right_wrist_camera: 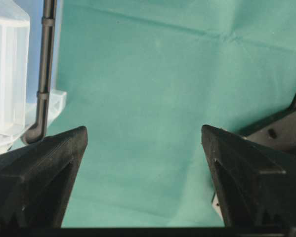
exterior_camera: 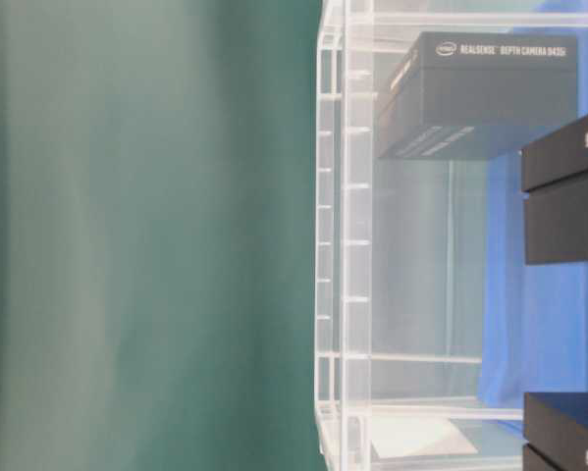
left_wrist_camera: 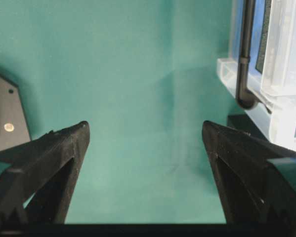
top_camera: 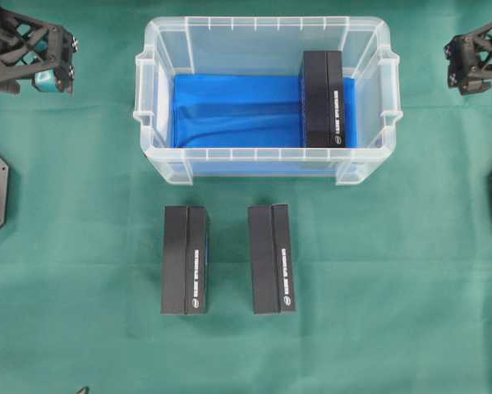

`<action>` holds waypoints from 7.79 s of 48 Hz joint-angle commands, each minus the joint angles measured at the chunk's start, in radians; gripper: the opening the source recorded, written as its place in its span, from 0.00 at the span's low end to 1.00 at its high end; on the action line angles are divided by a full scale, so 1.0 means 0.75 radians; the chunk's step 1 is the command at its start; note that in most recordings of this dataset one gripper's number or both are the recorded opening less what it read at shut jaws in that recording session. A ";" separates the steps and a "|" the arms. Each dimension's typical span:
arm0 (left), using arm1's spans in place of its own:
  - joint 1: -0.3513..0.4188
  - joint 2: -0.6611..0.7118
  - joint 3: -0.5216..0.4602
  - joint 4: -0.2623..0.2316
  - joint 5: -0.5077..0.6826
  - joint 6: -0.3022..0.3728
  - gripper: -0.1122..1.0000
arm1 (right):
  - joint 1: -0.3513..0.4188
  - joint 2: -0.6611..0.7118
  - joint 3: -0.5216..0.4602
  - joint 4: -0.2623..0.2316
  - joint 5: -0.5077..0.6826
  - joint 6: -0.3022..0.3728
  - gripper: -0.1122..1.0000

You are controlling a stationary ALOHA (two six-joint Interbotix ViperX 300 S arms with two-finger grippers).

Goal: Take out the box from the case.
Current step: 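Move the open right gripper over the right black box in the case, then lower the right gripper and close it on the right box, then lift the right box up out of the case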

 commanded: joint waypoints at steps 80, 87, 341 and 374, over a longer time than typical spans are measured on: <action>0.004 -0.002 -0.033 -0.002 -0.039 0.078 0.91 | 0.225 0.669 -0.610 -0.037 -0.135 0.205 0.92; 0.004 -0.004 -0.033 -0.002 -0.035 0.078 0.91 | 0.225 0.669 -0.610 -0.037 -0.135 0.205 0.92; -0.057 -0.016 -0.022 -0.002 -0.039 0.070 0.91 | 0.335 0.712 -1.176 -0.104 0.554 0.352 0.68; -0.059 -0.016 -0.022 -0.002 -0.037 0.070 0.91 | 0.337 0.712 -1.176 -0.112 0.554 0.352 0.68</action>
